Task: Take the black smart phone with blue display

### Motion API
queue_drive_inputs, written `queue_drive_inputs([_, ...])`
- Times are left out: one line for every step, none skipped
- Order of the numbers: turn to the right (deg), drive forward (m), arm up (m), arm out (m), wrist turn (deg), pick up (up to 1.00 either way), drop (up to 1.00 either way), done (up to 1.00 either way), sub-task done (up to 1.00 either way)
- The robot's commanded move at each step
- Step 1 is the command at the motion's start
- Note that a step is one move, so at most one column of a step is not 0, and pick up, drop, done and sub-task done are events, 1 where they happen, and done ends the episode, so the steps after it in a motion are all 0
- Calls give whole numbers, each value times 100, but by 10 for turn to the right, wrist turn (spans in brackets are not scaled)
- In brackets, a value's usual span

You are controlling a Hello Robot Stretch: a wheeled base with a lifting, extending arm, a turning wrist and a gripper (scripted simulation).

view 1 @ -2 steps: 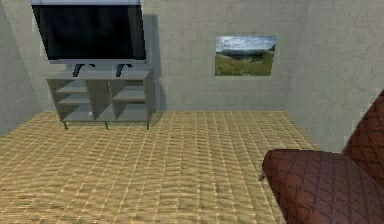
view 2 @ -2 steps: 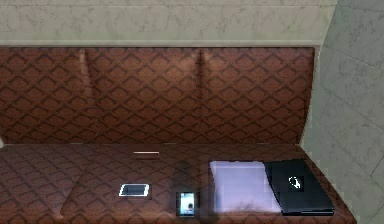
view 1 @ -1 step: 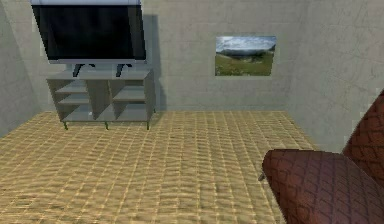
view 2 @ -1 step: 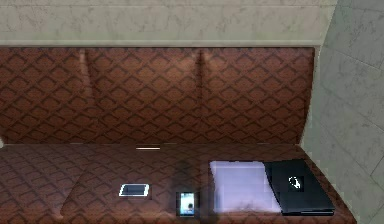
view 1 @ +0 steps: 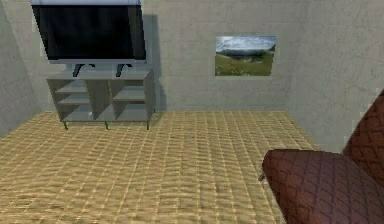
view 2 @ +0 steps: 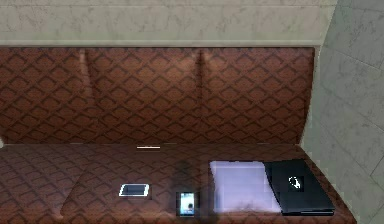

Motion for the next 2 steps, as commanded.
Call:
queue_drive_inputs([0, 0, 0, 32, 0, 0, 0, 0, 0])
queue_drive_inputs([0, 0, 0, 0, 450, 0, 0, 0, 0])
